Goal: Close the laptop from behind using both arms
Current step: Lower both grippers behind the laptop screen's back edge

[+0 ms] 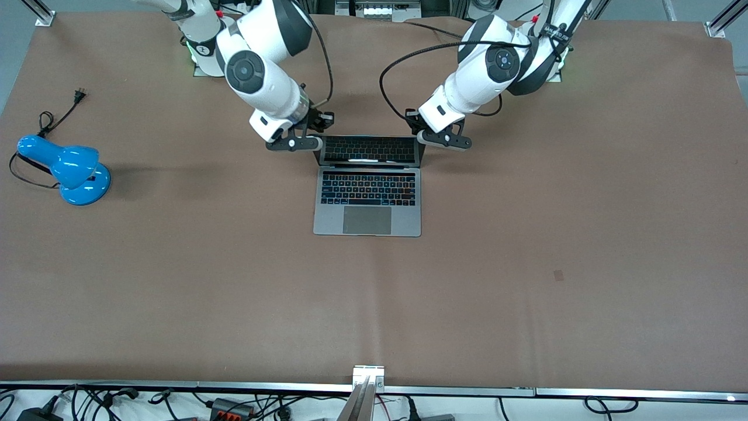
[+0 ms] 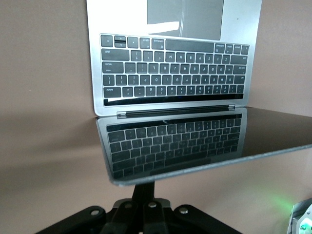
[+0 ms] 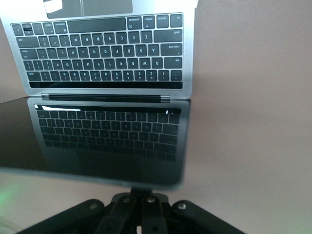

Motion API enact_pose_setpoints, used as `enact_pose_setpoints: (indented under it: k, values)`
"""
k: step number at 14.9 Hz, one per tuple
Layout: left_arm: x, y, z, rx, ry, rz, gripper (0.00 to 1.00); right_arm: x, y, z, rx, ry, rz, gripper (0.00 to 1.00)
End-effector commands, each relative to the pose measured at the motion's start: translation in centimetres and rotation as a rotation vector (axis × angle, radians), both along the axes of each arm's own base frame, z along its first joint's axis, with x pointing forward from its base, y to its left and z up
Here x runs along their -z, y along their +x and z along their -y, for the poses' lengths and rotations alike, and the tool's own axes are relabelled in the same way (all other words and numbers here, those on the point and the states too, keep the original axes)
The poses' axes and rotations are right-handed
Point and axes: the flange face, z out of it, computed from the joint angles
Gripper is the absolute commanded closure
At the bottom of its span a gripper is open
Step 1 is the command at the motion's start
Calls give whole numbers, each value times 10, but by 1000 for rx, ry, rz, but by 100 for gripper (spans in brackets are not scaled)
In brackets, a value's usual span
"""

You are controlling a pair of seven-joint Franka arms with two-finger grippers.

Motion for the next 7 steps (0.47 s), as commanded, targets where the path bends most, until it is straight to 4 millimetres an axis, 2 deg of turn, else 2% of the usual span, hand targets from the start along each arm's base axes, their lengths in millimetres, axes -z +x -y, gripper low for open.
enact_pose_setpoints:
  k: [1,7]
  values:
    - [7,6,3,-13,-38,22,99,5,15,-15,-6,21,1,100]
    - [20,24,2,-24,-75,84,99,12,44,-26,10,32,9,100]
